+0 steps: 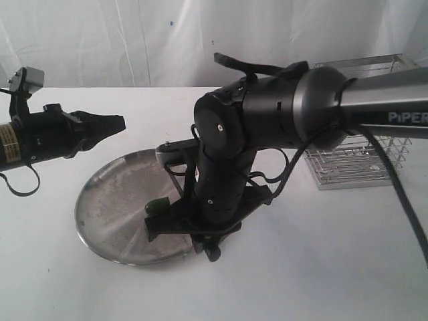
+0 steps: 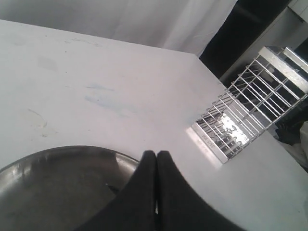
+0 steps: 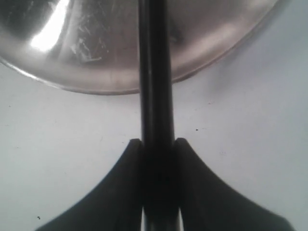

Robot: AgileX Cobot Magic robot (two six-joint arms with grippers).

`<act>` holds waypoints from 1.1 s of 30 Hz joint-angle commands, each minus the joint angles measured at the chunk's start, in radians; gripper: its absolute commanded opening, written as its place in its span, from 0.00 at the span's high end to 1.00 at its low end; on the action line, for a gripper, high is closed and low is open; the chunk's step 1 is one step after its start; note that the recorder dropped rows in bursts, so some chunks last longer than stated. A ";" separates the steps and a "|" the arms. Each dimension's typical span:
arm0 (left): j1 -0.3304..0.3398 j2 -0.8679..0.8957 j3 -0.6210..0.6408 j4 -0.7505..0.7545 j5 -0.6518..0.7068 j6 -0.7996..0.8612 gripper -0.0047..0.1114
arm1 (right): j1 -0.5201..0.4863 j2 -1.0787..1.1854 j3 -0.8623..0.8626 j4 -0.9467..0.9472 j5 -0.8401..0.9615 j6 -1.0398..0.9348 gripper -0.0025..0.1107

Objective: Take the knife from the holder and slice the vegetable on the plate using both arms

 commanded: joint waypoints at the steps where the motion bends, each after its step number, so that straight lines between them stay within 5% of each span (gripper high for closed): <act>1: -0.006 0.041 -0.005 -0.030 -0.016 0.051 0.96 | 0.000 0.014 -0.002 0.010 -0.016 -0.007 0.98; 17: -0.014 0.177 -0.005 -0.061 -0.080 0.164 0.96 | 0.000 0.023 0.000 0.119 0.016 -0.111 0.98; 33: -0.108 0.177 -0.005 -0.039 -0.041 0.304 0.96 | 0.000 0.032 0.002 0.116 0.022 -0.080 0.98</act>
